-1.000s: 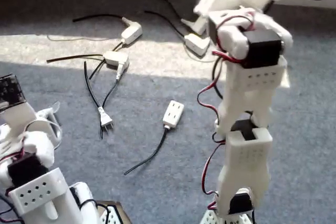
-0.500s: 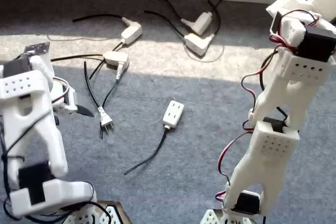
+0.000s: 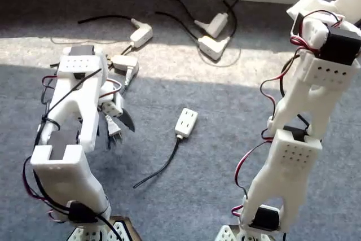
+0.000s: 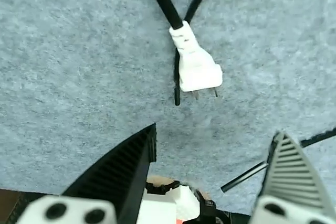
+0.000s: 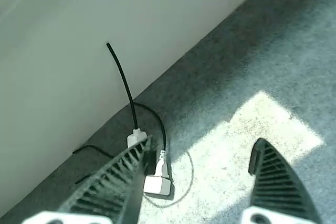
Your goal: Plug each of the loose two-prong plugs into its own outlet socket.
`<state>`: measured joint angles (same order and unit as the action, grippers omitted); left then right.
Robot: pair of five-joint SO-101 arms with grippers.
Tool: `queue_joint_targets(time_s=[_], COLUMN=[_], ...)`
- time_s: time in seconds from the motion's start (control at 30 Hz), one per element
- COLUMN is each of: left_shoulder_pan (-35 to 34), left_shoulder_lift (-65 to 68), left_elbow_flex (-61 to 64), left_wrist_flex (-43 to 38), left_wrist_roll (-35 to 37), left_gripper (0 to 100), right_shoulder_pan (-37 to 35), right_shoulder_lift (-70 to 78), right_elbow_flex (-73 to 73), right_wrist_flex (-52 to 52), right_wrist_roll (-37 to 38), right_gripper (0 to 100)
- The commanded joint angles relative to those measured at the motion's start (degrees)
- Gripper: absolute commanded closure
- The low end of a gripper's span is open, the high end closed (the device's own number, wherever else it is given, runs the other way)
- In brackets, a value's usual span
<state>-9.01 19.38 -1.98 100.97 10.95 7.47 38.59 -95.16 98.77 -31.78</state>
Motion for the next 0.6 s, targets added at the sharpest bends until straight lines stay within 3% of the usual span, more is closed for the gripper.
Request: queue_joint_targets(time_s=[0.0,0.23,0.57], left_shoulder_pan=[0.6,1.1,8.5], left_shoulder_lift=[-0.4,-0.2,-0.3], left_elbow_flex=[-3.9,-2.5,7.5], left_wrist_flex=[-2.3,-9.9,-22.9], left_wrist_roll=[3.5,4.9,5.1], left_gripper=[66,66,66], right_shoulder_pan=[0.2,0.1,0.1], right_shoulder_lift=[-0.4,-0.4,-0.3], right_elbow_flex=[-2.3,-2.0,-2.0], right_wrist_flex=[0.0,-0.8,-0.8], right_wrist_roll=[0.6,0.6,0.6], right_gripper=[72.3,72.3,72.3])
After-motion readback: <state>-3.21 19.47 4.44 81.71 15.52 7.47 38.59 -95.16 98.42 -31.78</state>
